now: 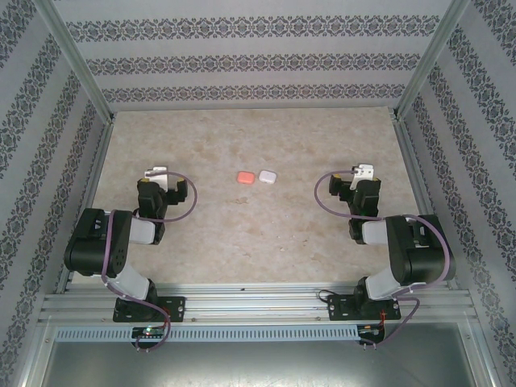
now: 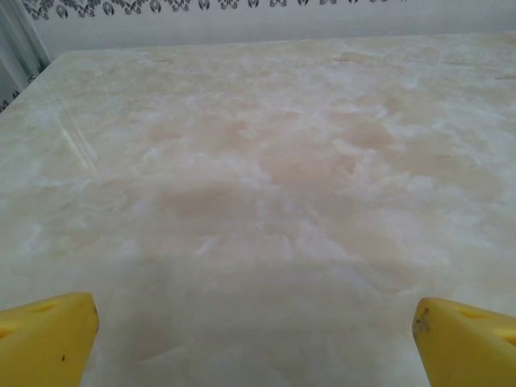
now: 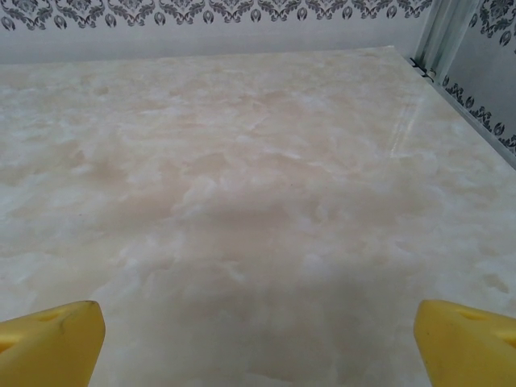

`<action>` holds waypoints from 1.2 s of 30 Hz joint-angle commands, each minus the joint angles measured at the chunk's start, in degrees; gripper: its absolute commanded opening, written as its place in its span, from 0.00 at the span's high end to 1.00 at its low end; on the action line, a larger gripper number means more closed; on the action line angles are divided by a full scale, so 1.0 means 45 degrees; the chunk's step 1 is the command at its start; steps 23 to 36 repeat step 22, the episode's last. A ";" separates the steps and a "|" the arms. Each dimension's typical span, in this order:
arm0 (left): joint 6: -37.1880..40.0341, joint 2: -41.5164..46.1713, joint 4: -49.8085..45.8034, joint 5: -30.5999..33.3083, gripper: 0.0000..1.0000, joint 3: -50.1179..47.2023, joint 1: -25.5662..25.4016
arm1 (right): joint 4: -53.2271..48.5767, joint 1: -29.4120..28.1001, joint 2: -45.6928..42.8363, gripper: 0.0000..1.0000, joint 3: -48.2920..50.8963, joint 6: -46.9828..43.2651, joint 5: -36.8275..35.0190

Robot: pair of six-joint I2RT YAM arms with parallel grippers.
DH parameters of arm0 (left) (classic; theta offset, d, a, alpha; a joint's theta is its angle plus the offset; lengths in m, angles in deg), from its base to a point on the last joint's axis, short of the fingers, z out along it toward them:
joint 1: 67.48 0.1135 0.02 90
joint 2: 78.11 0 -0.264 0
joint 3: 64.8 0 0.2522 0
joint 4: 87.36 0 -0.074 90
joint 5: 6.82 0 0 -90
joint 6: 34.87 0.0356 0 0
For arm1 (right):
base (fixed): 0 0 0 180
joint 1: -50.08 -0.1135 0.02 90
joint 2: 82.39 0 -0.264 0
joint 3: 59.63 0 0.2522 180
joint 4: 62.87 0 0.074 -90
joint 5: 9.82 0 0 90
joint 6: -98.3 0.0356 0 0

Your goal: Insert the wireless bluetooth earbuds into the charging case

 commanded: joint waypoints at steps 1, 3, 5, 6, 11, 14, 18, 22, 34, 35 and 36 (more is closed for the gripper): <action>-0.0315 0.0148 0.1361 0.0269 0.00 -0.0655 0.0079 | 0.0090 -0.0160 -0.0111 0.02 -0.0247 -0.0195 -0.0177; -0.0334 0.0149 0.1423 0.0313 0.00 -0.0668 0.0069 | 0.0078 -0.0147 -0.0116 0.02 -0.0246 -0.0198 -0.0183; -0.0318 0.0165 0.0981 0.0233 0.00 -0.0466 0.0061 | 0.0069 -0.0161 -0.0112 0.02 -0.0246 -0.0199 -0.0183; -0.0297 0.0152 0.0727 0.0169 0.00 -0.0315 0.0068 | 0.0078 -0.0151 -0.0098 0.02 -0.0246 -0.0197 -0.0175; -0.0294 0.0167 -0.0108 0.0117 0.00 0.0130 0.0063 | 0.0069 -0.0149 -0.0101 0.02 -0.0246 -0.0194 -0.0173; -0.0179 0.0161 -0.0421 -0.0087 0.00 0.0285 0.0064 | 0.0042 -0.0161 -0.0077 0.02 -0.0284 -0.0217 -0.0194; -0.0179 0.0167 -0.0455 -0.0117 0.00 0.0293 0.0074 | 0.0000 -0.0165 -0.0053 0.02 -0.0309 -0.0215 -0.0205; -0.0178 0.0163 -0.0455 -0.0117 0.00 0.0287 0.0071 | 0.0048 -0.0175 -0.0104 0.02 -0.0266 -0.0214 -0.0195; -0.0178 0.0163 -0.0455 -0.0117 0.00 0.0287 0.0071 | 0.0048 -0.0175 -0.0104 0.02 -0.0266 -0.0214 -0.0195; -0.0178 0.0163 -0.0455 -0.0117 0.00 0.0287 0.0071 | 0.0048 -0.0175 -0.0104 0.02 -0.0266 -0.0214 -0.0195; -0.0178 0.0163 -0.0455 -0.0117 0.00 0.0287 0.0071 | 0.0048 -0.0175 -0.0104 0.02 -0.0266 -0.0214 -0.0195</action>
